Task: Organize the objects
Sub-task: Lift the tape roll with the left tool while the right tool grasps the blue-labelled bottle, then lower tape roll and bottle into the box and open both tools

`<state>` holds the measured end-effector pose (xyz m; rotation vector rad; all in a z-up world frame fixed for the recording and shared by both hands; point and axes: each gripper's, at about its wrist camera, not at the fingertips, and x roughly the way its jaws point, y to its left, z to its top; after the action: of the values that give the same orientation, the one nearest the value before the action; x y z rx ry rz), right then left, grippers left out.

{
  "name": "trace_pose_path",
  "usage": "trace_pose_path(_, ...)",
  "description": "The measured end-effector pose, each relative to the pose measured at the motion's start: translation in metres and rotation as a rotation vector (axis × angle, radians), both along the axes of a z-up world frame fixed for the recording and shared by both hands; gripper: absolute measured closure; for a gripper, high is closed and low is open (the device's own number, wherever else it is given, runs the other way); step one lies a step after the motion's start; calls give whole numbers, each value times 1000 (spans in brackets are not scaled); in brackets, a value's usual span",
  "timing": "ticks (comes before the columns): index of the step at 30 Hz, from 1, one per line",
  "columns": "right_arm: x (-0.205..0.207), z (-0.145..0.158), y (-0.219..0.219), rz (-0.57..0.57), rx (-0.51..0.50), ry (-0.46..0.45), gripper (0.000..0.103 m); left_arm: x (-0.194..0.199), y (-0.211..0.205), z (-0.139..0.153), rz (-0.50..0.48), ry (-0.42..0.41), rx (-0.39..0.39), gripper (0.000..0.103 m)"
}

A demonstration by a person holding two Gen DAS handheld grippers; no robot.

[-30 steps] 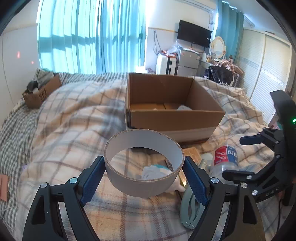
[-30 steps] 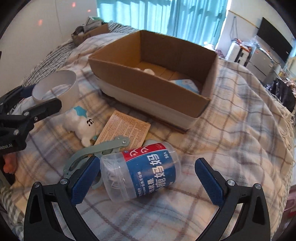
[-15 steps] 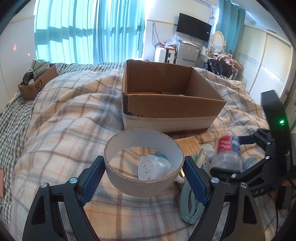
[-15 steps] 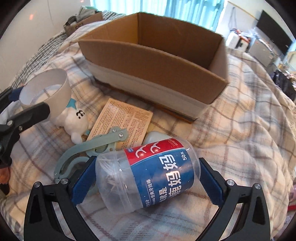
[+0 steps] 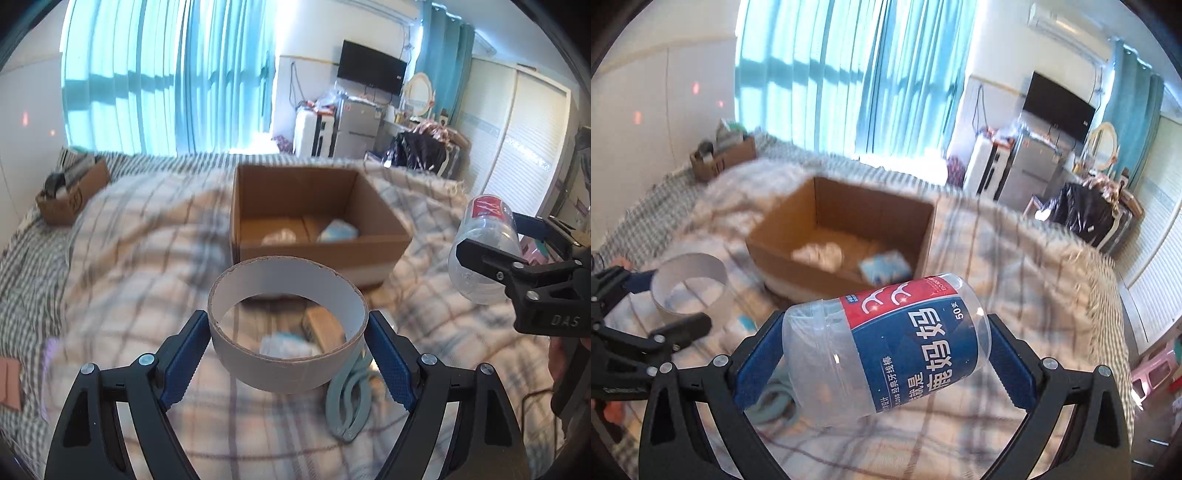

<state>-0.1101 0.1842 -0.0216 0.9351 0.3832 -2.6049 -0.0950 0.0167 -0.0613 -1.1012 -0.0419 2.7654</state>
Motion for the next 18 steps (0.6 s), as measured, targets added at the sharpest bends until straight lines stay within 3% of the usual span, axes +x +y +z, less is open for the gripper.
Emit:
trace_pose_path(5, -10, 41, -7, 16, -58, 81, 2, -24, 0, 35, -5, 81, -32, 17)
trace_pose_path(8, -27, 61, -14, 19, -97, 113, 2, -50, -3, 46, 10, 87, -12, 17)
trace_pose_path(13, -64, 84, -22, 17, -137, 152, 2, -94, 0, 54, 13, 95, 20, 17)
trace_pose_path(18, -115, 86, -30, -1, -167, 148, 2, -137, 8, 43, 7, 99, 26, 17)
